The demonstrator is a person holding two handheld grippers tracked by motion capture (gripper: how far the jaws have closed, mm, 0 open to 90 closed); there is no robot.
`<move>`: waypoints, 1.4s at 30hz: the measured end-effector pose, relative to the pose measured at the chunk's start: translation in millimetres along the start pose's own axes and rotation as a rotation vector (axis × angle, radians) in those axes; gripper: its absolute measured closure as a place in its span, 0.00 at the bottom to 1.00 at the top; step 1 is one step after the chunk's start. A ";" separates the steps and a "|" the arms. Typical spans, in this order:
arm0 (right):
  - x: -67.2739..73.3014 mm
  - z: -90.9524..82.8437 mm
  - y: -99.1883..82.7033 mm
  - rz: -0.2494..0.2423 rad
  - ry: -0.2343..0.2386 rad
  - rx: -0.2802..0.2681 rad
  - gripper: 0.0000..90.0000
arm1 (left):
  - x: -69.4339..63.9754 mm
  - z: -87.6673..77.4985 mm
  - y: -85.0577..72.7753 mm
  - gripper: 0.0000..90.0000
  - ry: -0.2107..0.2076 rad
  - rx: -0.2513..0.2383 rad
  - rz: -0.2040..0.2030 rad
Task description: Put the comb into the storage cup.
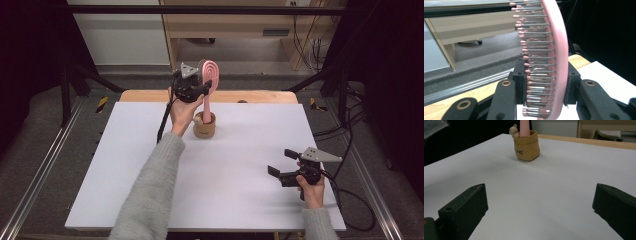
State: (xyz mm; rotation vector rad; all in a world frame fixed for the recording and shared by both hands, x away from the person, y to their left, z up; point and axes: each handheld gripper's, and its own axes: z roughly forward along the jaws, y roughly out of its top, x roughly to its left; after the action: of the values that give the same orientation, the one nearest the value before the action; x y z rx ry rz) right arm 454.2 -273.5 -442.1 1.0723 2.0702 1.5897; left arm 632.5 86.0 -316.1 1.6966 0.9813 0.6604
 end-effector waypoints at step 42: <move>0.3 0.7 -0.1 -0.001 0.003 0.002 0.00 | -11.7 15.3 -30.0 0.70 -0.016 0.067 0.066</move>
State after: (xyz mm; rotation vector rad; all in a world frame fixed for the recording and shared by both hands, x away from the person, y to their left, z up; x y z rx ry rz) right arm 454.4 -272.8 -442.4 1.0705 2.0747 1.5899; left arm 629.9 72.7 -349.1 1.7972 0.9484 0.6624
